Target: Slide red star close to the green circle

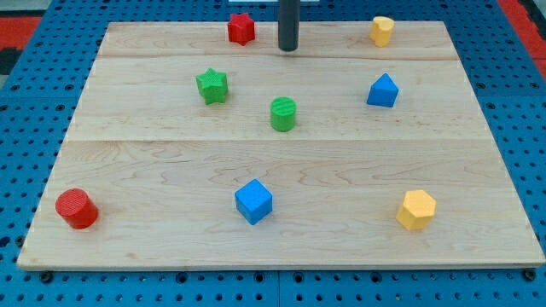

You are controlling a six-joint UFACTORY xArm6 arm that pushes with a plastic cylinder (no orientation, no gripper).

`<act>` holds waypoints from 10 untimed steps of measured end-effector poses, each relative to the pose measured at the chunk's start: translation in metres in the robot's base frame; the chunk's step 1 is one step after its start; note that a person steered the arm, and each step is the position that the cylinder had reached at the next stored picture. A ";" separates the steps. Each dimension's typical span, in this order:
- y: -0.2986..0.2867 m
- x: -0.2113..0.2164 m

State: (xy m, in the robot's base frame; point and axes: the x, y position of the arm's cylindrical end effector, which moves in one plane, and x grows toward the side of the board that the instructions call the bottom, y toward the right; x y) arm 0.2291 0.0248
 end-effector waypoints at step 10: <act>-0.167 0.038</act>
State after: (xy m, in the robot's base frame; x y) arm 0.2671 -0.1427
